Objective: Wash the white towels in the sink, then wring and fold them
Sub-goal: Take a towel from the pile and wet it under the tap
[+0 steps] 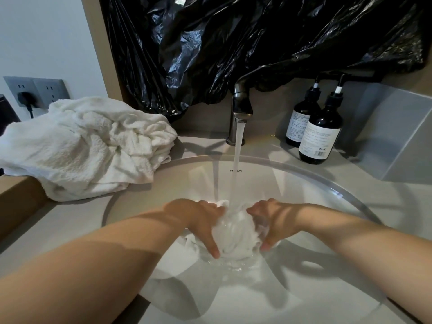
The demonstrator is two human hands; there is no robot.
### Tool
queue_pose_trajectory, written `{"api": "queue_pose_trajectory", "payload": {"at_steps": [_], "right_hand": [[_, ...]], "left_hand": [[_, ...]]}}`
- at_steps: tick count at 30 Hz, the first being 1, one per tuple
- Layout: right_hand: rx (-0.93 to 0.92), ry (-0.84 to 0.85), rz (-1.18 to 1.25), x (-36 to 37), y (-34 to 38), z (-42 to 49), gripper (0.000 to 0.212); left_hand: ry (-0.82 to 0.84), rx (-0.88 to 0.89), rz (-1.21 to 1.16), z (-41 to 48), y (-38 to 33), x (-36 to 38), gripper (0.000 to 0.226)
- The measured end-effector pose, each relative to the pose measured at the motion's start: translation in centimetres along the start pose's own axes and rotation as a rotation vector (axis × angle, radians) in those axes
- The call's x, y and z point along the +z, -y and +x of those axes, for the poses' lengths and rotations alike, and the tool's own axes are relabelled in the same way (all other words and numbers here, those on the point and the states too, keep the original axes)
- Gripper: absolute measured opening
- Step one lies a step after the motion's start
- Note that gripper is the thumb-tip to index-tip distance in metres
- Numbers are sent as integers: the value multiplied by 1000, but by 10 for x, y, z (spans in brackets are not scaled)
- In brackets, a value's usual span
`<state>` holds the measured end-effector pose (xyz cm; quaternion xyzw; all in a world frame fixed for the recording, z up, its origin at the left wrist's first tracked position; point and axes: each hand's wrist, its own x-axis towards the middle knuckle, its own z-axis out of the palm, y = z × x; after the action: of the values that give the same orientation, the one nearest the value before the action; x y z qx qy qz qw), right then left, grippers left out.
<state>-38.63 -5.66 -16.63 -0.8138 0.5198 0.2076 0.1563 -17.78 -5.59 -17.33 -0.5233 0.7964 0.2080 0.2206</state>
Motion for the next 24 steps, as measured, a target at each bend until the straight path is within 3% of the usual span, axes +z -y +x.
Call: {"api": "queue_pose_trajectory", "payload": {"at_steps": [4,8,12,14,15,17,20,22,24], "right_hand": [[18,-7,61,1,2,1,60],[27,7,243,-10,-10,-1,41],[42,-58,720,-25,-26,-12,27],[98,-97,706,-27,-32,-16,23],[126,-152,566,-27,-35,-16,21],[149,-276,282,-24,-37,-13,18],[117,-336,234,-22,-30,-13,31],[114,-196,256,-18,-23,-10,55],[140,-3,249,-11,-17,-5,75]], "left_hand": [[-113,58,98,7,-5,2,78],[-112,84,-247,6,6,-8,47],[-293,177,-586,-2,16,-20,18],[-524,97,-647,1,19,-24,20],[-635,42,-593,5,21,-24,22],[-699,-41,-353,12,25,-21,22],[-513,-28,-135,9,20,-18,20],[-337,8,-229,5,18,-18,40],[-199,-5,-289,6,16,-15,77]]}}
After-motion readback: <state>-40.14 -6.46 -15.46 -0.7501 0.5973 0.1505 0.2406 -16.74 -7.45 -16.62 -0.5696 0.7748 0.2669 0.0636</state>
